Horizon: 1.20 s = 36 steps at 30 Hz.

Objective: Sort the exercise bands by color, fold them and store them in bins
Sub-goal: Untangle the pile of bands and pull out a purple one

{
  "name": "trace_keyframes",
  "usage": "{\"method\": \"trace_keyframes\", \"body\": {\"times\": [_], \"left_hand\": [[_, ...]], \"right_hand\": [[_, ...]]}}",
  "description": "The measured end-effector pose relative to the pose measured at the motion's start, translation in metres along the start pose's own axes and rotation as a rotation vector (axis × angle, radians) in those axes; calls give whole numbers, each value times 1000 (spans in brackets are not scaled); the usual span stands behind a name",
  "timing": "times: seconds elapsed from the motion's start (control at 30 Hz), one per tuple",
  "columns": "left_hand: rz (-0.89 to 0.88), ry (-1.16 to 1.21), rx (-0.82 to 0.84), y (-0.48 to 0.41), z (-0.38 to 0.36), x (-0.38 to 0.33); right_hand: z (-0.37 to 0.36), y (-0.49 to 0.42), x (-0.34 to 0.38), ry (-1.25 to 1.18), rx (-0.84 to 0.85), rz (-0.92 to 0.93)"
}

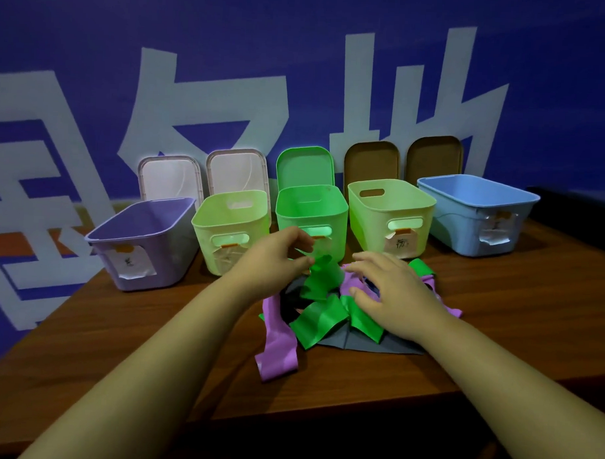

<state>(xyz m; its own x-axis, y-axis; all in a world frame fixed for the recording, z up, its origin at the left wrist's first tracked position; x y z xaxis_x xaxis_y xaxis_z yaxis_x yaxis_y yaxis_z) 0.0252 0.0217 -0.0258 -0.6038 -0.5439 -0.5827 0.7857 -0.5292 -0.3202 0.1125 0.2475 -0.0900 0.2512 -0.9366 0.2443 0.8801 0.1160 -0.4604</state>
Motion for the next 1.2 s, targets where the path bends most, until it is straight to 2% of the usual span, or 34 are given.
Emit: {"method": "trace_keyframes", "body": {"times": [0.1,0.2,0.27,0.37,0.53,0.63,0.77,0.97,1.2], "left_hand": [[72,-160,-29,12,8,8],[252,-328,43,23,10,26],[321,-267,83,28,8,37],[333,-148,33,31,9,46],[371,253,-81,33,18,55],[351,463,-50,36,25,56],[298,493,-6,41,24,54],[238,451,27,49,17,51],[232,407,29,52,7,58]], "right_hand": [[7,-3,9,-53,-72,13],[10,-8,27,-85,-66,43],[9,-12,40,-76,-40,91],[1,-17,58,-54,33,144],[-12,-21,68,-31,148,150],[-10,-27,73,-67,125,106],[-8,-40,87,-227,55,-19],[-18,-49,92,-463,125,-197],[-26,-50,90,-641,87,-294]]}}
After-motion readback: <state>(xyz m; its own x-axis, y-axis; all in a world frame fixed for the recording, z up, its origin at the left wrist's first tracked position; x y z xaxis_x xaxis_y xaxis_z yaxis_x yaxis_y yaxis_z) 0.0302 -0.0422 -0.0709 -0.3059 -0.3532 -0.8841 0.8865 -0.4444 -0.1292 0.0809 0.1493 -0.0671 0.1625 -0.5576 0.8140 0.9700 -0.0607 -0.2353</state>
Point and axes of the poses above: each hand's wrist, its own y-axis away from the middle knuckle, its own z-axis out of the back of the hand, x = y × z, the point moved 3 cm from there along -y, towards the middle knuckle, and after that the axes turned 1 degree about z, right-handed, at the moved point
